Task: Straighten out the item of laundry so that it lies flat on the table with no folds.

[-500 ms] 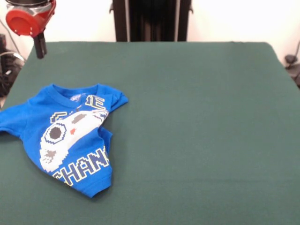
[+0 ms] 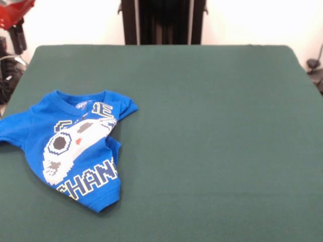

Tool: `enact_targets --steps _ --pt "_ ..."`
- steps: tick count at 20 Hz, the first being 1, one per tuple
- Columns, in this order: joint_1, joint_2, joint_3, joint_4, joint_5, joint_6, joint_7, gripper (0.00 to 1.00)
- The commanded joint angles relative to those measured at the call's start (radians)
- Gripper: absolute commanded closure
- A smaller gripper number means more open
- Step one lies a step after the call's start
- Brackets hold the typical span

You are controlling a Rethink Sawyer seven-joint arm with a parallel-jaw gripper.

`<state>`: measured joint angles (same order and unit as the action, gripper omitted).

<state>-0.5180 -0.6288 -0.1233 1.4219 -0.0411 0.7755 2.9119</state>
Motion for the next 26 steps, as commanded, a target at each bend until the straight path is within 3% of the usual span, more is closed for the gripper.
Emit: enact_targets --steps 1,12,19,26 --pt "0.045 0.111 0.114 -0.033 -0.052 0.066 -0.136 1.0" --pt "0.125 0.219 0.085 -0.156 -0.023 0.081 -0.013 1.0" --pt "0.166 0.247 0.066 -0.196 0.004 0.106 0.032 1.0" --pt "0.231 0.261 0.038 -0.199 0.059 0.11 0.146 1.0"
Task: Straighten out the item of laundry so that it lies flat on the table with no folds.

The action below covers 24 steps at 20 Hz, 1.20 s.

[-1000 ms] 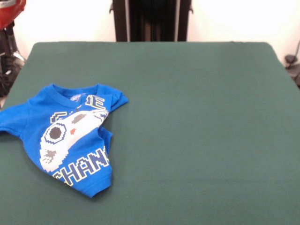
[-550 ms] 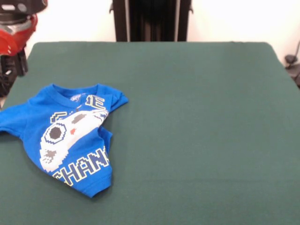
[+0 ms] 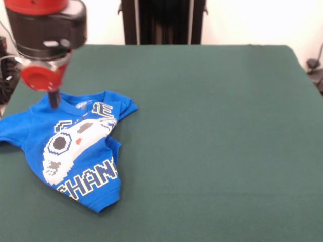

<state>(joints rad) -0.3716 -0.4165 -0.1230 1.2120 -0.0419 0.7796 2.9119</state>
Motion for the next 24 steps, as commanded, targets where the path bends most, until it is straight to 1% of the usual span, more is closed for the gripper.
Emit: enact_targets --steps 1,6,11,13,16,19,24 --pt "0.091 0.052 0.034 0.013 0.065 0.101 0.155 1.0" --pt "0.127 0.075 0.016 0.018 0.106 0.072 0.204 1.0" --pt "0.13 0.086 0.009 0.06 0.122 0.012 0.185 1.0" --pt "0.109 0.086 0.013 0.103 0.119 -0.038 0.155 1.0" --pt "0.094 0.085 0.012 0.153 0.11 -0.109 0.141 1.0" --pt "0.078 0.065 0.013 0.187 0.102 -0.135 0.121 1.0" --pt "0.054 0.026 0.019 0.254 0.098 -0.132 0.083 1.0"
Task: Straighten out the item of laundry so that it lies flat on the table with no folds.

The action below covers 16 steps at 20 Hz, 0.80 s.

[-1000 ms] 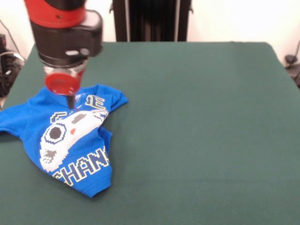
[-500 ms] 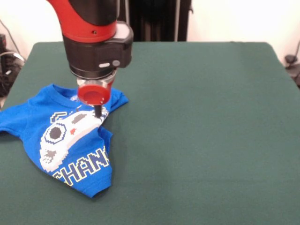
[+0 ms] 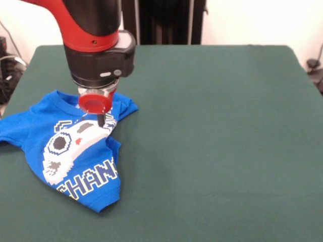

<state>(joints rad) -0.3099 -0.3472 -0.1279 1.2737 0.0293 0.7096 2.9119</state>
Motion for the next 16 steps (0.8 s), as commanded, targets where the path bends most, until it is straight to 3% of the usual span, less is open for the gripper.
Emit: enact_targets --steps 1,8,16 --pt "-0.007 -0.045 0.023 0.203 0.025 -0.07 0.084 1.0" --pt "-0.028 -0.119 0.037 0.314 0.025 -0.064 0.054 1.0" --pt "-0.04 -0.076 0.048 0.352 0.003 -0.167 0.065 1.0"
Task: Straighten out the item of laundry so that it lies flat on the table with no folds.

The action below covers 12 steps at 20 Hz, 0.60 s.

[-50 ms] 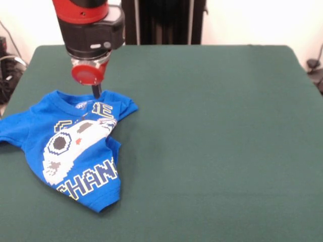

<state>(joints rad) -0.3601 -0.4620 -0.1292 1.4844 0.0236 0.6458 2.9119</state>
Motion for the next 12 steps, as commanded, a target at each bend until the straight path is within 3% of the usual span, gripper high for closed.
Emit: enact_targets --steps 1,6,12 --pt "0.003 0.049 0.052 0.137 0.003 -0.11 0.055 1.0" --pt "0.005 0.15 0.045 0.037 0.007 -0.149 0.074 1.0" --pt "0.026 0.177 0.018 -0.034 0.016 -0.112 0.085 1.0"
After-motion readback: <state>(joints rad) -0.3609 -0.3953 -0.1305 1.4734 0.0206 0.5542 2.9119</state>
